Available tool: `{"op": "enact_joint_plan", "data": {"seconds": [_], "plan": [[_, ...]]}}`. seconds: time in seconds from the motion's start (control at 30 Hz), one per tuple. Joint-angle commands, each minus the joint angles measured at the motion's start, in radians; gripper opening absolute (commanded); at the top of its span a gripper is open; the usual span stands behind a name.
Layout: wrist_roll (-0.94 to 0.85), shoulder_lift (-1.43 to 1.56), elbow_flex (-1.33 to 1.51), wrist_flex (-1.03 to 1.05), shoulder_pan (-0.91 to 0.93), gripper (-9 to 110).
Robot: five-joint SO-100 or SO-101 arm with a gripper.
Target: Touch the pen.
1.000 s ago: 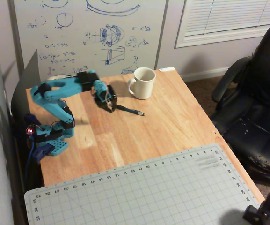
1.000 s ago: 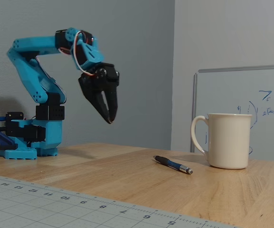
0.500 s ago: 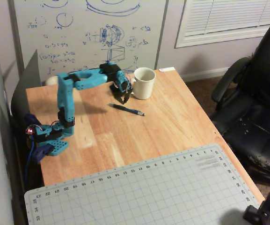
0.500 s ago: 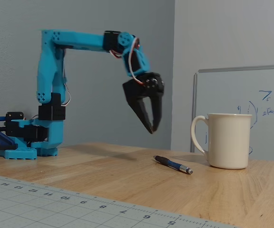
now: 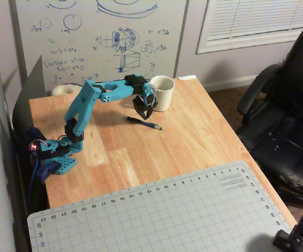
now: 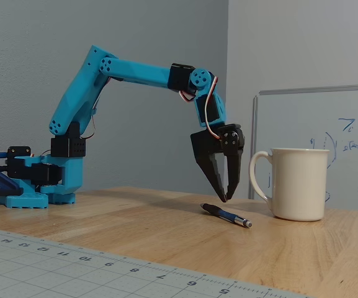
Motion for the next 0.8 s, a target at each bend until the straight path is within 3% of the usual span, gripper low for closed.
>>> {"op": "enact_joint_plan", "data": {"seconds": [0.0,0.77], "plan": [[0.008,0.017,-0.081,0.003,-0.003,1],[0.008,-0.043,-0.098,0.003,0.002,1]]}}
